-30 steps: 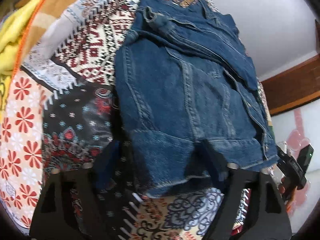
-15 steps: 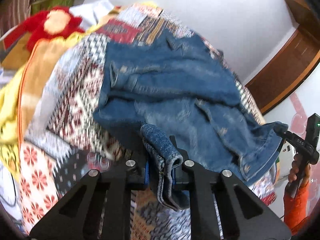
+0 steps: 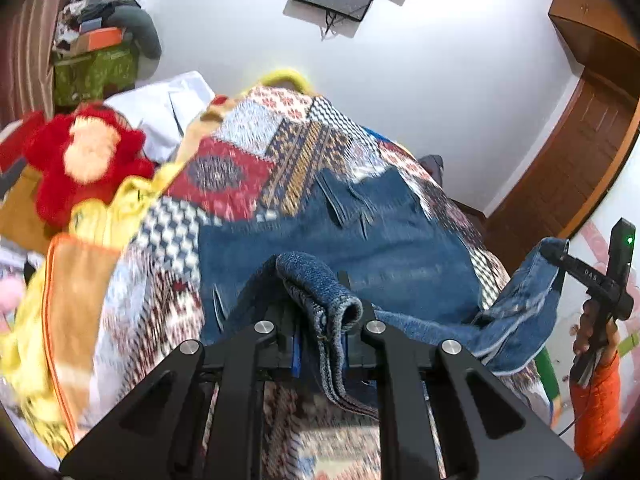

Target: Fold large clothes

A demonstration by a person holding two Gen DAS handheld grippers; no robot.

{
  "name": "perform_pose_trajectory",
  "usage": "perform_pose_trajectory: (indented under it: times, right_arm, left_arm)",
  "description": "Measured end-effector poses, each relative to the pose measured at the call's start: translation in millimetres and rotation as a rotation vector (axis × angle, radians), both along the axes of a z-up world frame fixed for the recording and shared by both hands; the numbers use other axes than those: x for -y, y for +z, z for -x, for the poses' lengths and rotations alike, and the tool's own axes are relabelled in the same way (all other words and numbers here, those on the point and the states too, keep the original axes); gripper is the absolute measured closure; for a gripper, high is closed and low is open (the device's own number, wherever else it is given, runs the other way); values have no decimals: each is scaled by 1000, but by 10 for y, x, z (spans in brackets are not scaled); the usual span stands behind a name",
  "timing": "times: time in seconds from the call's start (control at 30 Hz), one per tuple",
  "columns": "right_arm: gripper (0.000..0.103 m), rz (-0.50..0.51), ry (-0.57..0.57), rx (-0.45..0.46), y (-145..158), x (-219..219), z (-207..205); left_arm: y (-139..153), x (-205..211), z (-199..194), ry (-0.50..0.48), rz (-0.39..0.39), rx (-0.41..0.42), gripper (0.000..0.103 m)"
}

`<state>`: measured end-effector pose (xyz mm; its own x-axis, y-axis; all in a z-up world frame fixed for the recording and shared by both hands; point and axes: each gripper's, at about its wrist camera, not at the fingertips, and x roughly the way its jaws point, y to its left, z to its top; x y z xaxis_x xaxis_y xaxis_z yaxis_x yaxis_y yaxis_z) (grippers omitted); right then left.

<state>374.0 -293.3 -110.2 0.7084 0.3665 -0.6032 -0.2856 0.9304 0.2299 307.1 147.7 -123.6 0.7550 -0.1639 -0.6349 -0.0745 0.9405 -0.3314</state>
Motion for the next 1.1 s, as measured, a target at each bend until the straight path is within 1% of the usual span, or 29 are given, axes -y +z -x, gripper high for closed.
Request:
perform_pose_trajectory:
  times: [0.1, 0.17, 0.2, 0.23, 0.3, 0.43, 0.53, 0.6, 0.7, 0.8, 0.83, 0.87, 0.9, 0.93, 0.97, 1.03, 1.1]
  right_arm:
    - [90, 15, -21, 11, -20, -129, -409]
    - [90, 43, -31, 7, -83, -272, -729]
    - [90, 51, -35, 5, -109, -316, -824]
    - [90, 64, -42, 2, -176, -382, -1006]
    - [90, 78, -51, -12, -277, -464, -1240]
    - [90, 88, -68, -69, -564, -618, -1710]
    - [90, 84, -78, -115, -817, -678, -1985]
    - [89, 73, -91, -150, -980, -691, -2140]
    - [89, 58, -102, -197, -1181, -660, -2308]
    - [89, 43, -94, -206, -1239, -564, -2370]
    - [89, 58, -108, -193, -1221, -534, -2365]
    - [89, 118, -160, -157, -1177, -478, -2340]
    - [89, 160, -196, -133, -1143, -418, -2327]
    - [89, 179, -224, -131, -1113, -321, -2317]
    - [89, 158, -231, -153, -1088, -203, -2303]
    - [89, 80, -205, -201, -1055, 21, -2238]
    - [89, 82, -195, -203, -998, 125, -2121]
  left_arm:
    - [-37, -116, -303, 22, 8, -2, 90]
    - [-102, -195, -524, 36, 15, -13, 90]
    - [-145, -233, -645, 45, 13, -23, 90]
    - [-192, -259, -760, 49, 9, -33, 91]
    - [-298, -306, -990, 52, -5, -53, 91]
    - [-562, -399, -1351, 48, -22, -102, 91]
    - [-803, -502, -1578, 57, -9, -149, 91]
    - [-985, -586, -1707, 67, 25, -183, 90]
    - [-1195, -640, -1807, 76, 50, -228, 90]
    - [-1403, -634, -1849, 86, 47, -281, 87]
    - [-1439, -637, -1850, 92, 46, -291, 86]
    - [-1466, -646, -1846, 94, 53, -294, 86]
    - [-1474, -662, -1832, 98, 67, -297, 85]
    - [-1465, -658, -1827, 99, 72, -303, 85]
    - [-1450, -653, -1818, 98, 74, -313, 85]
    - [-1376, -636, -1789, 91, 70, -333, 84]
    - [-1269, -610, -1756, 80, 47, -343, 82]
